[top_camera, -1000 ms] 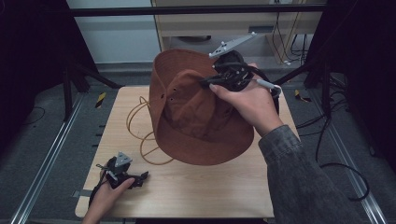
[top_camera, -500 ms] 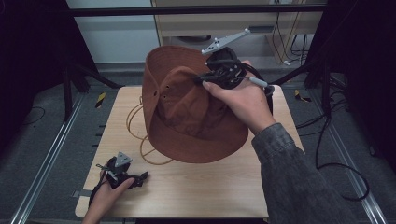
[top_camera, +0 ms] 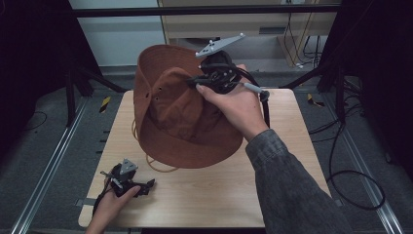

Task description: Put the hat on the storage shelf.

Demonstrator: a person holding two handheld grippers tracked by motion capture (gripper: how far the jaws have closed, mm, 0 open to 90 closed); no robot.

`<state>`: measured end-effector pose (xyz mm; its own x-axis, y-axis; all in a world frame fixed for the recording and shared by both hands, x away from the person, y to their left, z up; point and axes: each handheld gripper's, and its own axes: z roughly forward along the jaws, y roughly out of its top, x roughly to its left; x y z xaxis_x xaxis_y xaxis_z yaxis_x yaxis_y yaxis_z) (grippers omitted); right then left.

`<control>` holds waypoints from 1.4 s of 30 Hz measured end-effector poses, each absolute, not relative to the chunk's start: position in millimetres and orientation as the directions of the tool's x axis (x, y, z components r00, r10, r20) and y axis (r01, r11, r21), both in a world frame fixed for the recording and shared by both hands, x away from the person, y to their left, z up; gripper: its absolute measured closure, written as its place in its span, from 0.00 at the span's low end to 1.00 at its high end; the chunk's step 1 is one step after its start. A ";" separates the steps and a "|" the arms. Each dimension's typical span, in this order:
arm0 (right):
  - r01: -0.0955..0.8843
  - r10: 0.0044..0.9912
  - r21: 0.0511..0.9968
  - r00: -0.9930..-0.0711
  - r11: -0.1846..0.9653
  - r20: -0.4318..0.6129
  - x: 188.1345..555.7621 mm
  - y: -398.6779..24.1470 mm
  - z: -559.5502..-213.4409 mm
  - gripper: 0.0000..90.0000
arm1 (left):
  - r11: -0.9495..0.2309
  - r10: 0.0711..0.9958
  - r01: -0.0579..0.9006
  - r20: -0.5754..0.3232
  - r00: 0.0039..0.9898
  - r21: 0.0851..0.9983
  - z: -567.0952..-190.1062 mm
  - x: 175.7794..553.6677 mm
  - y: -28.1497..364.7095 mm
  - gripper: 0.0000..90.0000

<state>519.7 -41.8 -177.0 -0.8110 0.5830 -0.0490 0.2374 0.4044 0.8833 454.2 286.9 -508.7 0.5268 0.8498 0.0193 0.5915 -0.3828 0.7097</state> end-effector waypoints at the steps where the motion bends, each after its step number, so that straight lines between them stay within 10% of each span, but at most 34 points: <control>1: 0.238 0.583 0.886 -0.812 0.398 -0.044 519.9 -39.8 -177.5 0.99 | -0.387 0.849 0.592 0.022 0.529 0.707 -508.5 454.3 287.1 0.00; 42: 0.237 0.568 0.881 -0.822 0.409 -0.042 545.8 35.6 -182.5 0.99 | -0.391 0.846 0.592 0.022 0.533 0.705 -508.3 454.7 286.9 0.00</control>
